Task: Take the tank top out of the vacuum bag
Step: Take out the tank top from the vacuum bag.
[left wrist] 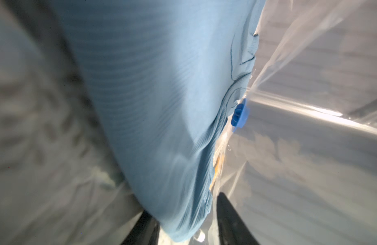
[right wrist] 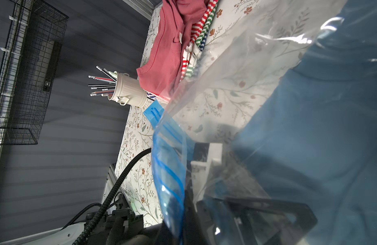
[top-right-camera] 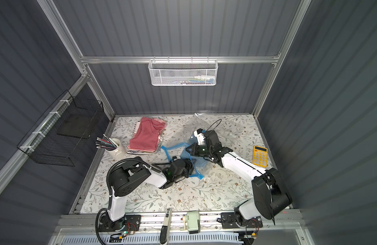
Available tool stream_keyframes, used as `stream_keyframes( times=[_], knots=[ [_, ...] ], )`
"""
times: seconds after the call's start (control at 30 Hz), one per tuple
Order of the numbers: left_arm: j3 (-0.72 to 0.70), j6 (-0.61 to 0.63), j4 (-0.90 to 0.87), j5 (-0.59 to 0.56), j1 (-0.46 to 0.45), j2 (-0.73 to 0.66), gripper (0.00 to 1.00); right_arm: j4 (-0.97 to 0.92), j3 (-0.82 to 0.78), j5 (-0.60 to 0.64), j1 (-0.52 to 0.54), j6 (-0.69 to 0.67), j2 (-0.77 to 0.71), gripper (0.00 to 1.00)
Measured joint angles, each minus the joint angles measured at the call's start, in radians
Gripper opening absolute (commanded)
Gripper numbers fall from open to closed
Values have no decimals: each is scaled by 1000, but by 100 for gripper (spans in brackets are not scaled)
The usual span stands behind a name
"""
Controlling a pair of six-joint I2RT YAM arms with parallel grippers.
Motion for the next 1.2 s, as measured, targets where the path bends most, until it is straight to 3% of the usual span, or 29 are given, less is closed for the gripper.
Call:
stream_keyframes(
  times=[0.03,0.1,0.4,0.73,0.97,1.2],
  knots=[
    [8,8,-6,2,5,5,9,0,0,1,0,3,-2,0],
    [19,23,-19,3,11,8,0,0,0,7,0,5,-8,0],
    [23,82,-17,22,17,0,0,-8,0,24,-19,8,-23,0],
    [-2,120,-54,43,18,-137,0,-12,0,41,-43,6,-24,0],
    [-28,121,-85,47,23,-153,0,-24,-2,48,-48,-2,-46,0],
    [-100,120,-163,56,23,-318,0,-40,-18,64,-71,-13,-71,0]
  ],
)
